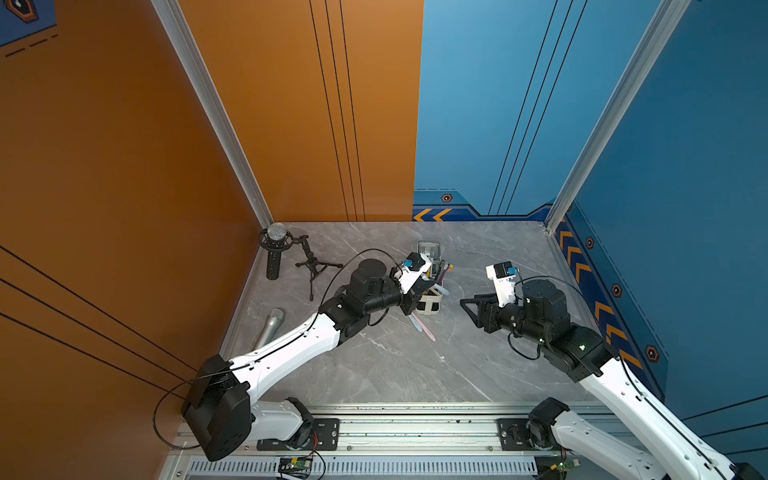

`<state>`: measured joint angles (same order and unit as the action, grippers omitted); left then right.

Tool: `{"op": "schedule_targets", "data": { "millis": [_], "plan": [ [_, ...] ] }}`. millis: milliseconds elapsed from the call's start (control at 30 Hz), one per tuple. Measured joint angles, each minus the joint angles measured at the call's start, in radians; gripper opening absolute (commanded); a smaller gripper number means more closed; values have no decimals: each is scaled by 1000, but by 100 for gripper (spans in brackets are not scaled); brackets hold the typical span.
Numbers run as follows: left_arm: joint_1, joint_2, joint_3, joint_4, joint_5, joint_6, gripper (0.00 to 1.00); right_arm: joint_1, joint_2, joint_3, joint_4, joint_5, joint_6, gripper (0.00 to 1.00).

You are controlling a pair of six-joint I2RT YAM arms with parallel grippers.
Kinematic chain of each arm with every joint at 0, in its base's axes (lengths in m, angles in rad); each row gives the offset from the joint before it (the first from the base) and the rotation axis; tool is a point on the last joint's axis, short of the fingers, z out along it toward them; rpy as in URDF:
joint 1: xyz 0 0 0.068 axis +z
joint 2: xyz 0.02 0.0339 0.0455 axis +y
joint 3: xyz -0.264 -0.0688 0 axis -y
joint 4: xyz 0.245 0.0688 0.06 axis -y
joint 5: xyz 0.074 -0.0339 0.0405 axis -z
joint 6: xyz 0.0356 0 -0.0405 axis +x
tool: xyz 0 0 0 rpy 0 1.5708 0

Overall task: Place the toothbrush into the toothbrush holder
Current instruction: Pick up the toothbrush from the center of the board, then place the toothbrush in the toothbrush holder.

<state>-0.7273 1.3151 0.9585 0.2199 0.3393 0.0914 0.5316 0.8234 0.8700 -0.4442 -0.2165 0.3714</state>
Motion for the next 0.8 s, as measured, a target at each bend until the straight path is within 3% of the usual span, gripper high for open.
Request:
{"op": "schedule_targets", "data": {
  "millis": [467,800],
  "plan": [
    [-133,91,95,-64,-224,132,0,-58,-71,-24,-28,66,38,53],
    [-142,128,119,-113,-370,175,0,-108,-76,-37,-38,90,49,53]
  ]
}}
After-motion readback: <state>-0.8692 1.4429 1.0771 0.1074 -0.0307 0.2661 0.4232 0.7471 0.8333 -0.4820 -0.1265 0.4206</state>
